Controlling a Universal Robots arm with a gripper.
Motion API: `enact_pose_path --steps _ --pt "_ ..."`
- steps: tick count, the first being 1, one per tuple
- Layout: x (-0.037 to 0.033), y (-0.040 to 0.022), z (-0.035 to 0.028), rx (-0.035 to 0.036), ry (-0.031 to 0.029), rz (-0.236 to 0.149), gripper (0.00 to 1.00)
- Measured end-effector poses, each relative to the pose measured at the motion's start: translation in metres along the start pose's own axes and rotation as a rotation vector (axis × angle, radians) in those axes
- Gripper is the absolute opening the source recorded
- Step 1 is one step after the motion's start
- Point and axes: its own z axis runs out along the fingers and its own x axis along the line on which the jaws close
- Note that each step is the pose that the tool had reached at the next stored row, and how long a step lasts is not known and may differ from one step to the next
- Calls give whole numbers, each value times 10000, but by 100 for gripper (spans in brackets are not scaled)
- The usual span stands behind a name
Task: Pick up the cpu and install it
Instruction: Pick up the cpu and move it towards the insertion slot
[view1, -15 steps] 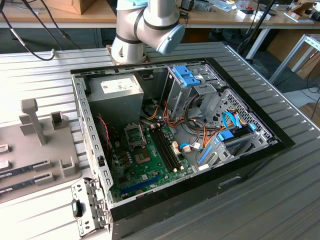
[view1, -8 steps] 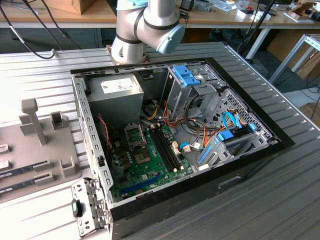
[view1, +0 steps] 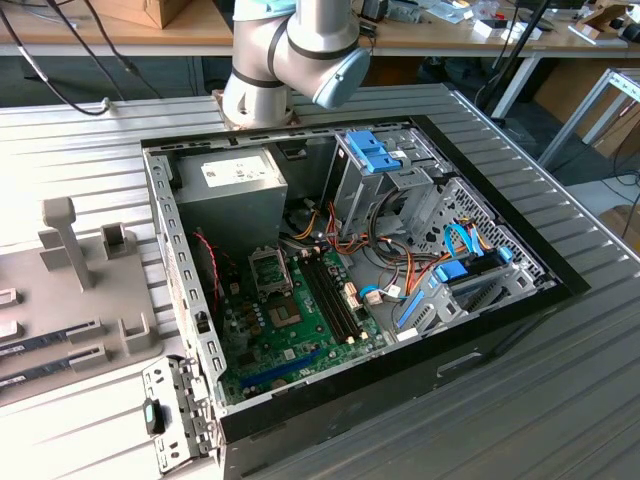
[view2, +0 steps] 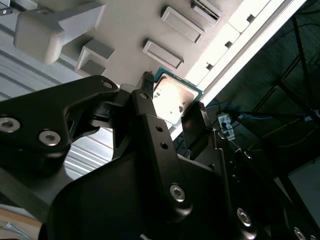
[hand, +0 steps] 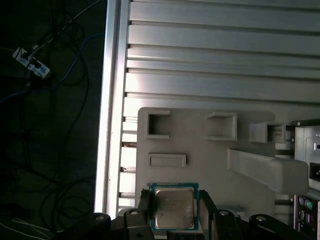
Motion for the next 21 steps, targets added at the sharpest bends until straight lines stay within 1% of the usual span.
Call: enact_pose_path --steps 5,21 --pt "-2 3 -54 -4 -1 0 47" --pt "-5 10 -184 -14 -1 0 47"
